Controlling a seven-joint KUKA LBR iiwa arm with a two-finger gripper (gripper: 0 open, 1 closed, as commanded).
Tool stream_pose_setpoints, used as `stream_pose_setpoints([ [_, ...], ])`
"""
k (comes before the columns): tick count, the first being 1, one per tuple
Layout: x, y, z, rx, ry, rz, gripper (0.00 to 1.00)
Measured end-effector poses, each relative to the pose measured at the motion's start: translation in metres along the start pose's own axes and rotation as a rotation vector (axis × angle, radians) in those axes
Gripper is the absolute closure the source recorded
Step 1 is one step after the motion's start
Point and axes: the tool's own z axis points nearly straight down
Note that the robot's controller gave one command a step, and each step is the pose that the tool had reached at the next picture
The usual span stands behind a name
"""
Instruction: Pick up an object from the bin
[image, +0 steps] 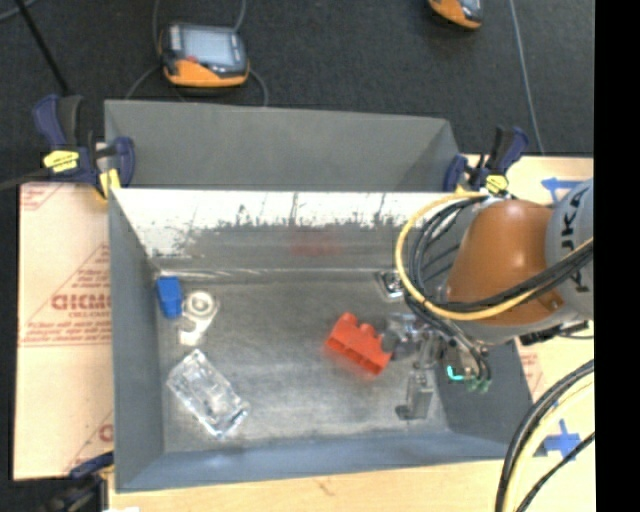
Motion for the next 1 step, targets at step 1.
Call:
stream_pose_setpoints([
  [1, -0.0831, -0.0156, 0.0730, -0.001, -0.009, 0.292, 0.00],
])
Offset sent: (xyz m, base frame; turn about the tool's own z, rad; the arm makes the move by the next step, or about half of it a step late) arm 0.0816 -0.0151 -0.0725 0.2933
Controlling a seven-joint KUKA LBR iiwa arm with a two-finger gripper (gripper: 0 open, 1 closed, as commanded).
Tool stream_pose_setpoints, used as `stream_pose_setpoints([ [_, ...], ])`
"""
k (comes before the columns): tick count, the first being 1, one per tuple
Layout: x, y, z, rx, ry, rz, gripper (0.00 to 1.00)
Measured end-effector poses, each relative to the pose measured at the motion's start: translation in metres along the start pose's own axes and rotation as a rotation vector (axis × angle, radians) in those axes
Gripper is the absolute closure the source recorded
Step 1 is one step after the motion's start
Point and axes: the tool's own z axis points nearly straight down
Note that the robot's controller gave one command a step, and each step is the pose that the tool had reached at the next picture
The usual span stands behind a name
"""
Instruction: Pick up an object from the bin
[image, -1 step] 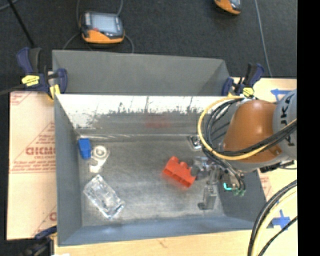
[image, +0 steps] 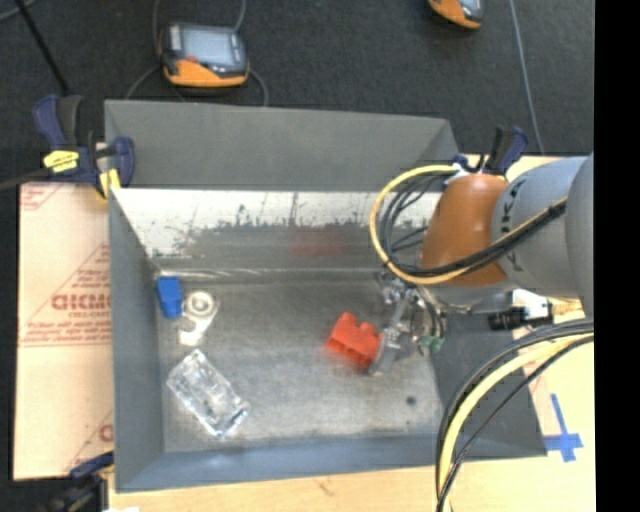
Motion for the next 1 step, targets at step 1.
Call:
stream_pose_setpoints([
  [1, 0.0397, 0.0315, 0.0047, 0.000, 0.002, -0.103, 0.00],
])
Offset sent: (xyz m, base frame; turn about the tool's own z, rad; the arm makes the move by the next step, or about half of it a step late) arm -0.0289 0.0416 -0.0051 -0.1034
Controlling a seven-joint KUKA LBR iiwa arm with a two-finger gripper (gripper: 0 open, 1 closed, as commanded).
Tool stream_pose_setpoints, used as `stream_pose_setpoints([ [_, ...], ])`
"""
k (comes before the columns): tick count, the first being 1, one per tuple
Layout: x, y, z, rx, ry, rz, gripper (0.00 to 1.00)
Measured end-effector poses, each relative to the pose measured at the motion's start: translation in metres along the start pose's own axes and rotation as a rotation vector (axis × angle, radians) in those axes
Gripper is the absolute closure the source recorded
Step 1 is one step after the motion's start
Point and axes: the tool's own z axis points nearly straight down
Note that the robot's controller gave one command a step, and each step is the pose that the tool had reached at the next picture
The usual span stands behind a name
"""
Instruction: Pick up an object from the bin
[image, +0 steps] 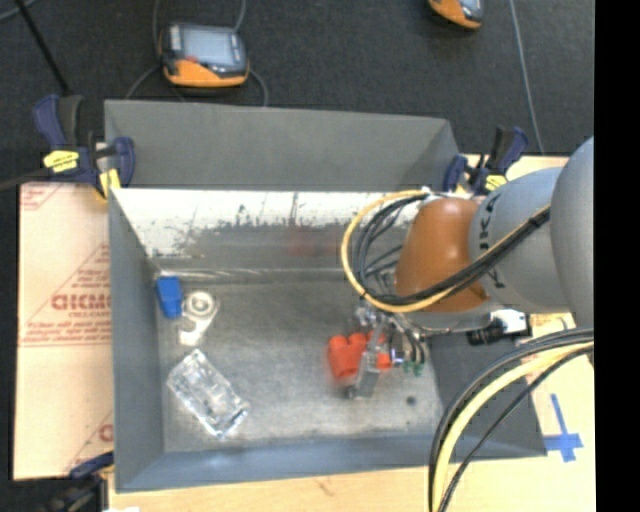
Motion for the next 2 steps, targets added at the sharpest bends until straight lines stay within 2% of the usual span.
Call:
stream_pose_setpoints([
  [1, -0.001, -0.001, 0.000, 0.001, -0.002, -0.001, 1.00],
  [2, 0.023, 0.013, -0.135, -0.002, -0.009, -0.045, 1.00],
])
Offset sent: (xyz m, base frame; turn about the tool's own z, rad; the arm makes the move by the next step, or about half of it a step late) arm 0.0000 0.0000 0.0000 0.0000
